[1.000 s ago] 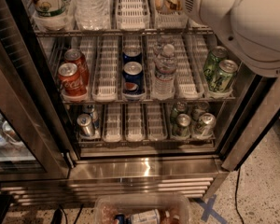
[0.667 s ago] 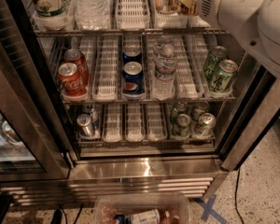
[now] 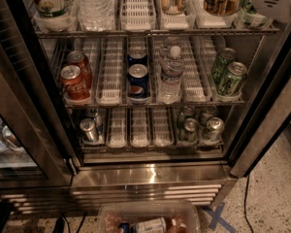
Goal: Pick orange can from top shelf of fridge
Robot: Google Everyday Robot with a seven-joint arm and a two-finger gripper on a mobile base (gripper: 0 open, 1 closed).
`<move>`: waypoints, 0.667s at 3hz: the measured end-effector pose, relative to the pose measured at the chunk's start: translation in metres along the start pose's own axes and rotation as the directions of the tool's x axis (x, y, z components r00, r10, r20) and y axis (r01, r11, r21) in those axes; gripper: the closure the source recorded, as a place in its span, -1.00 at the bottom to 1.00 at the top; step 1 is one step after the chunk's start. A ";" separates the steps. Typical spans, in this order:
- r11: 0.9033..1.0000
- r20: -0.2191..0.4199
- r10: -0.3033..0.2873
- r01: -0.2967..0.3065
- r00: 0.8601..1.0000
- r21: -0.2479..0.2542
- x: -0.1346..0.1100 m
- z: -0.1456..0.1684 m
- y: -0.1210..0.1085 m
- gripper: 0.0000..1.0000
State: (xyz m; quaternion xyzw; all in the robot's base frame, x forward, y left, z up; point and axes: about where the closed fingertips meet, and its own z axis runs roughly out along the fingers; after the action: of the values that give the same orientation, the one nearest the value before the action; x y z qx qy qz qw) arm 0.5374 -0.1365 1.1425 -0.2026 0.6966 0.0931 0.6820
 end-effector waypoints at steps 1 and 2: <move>0.998 -0.039 -0.001 -0.001 0.999 -0.064 0.010 -0.001 0.016 1.00; 0.998 -0.039 -0.001 -0.001 0.999 -0.065 0.010 -0.001 0.016 1.00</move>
Offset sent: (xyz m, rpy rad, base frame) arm -0.0072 0.0116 -0.0117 -0.0159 0.0441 0.0559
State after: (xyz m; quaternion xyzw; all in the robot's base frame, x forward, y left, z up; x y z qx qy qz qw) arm 0.5300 -0.1241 1.1304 -0.2262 0.7064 0.1116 0.6613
